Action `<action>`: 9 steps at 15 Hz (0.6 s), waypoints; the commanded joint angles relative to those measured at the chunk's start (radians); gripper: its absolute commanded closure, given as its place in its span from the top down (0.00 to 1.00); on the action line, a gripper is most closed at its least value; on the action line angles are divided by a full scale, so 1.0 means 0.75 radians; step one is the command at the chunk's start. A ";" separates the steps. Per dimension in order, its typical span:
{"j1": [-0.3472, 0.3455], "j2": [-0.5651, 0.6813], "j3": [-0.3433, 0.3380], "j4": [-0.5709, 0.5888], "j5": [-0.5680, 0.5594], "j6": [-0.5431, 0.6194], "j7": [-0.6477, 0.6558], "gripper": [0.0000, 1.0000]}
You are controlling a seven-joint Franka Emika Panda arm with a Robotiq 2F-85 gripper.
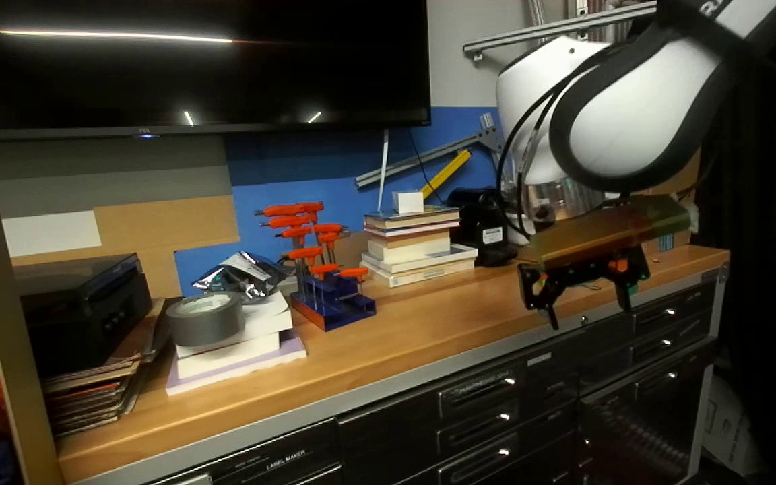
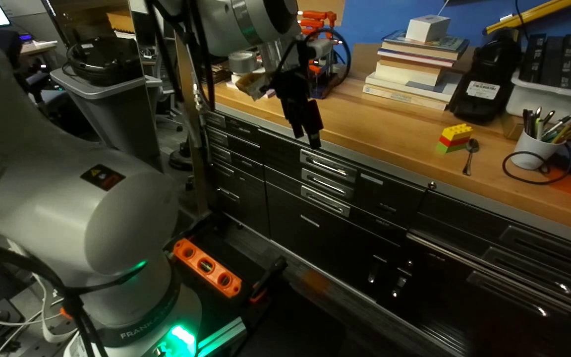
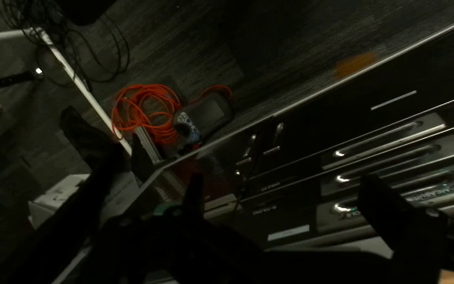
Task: Put the three black objects in the open drawer then close the drawer
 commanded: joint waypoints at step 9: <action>-0.181 -0.817 0.037 0.032 0.376 -0.621 -1.031 1.00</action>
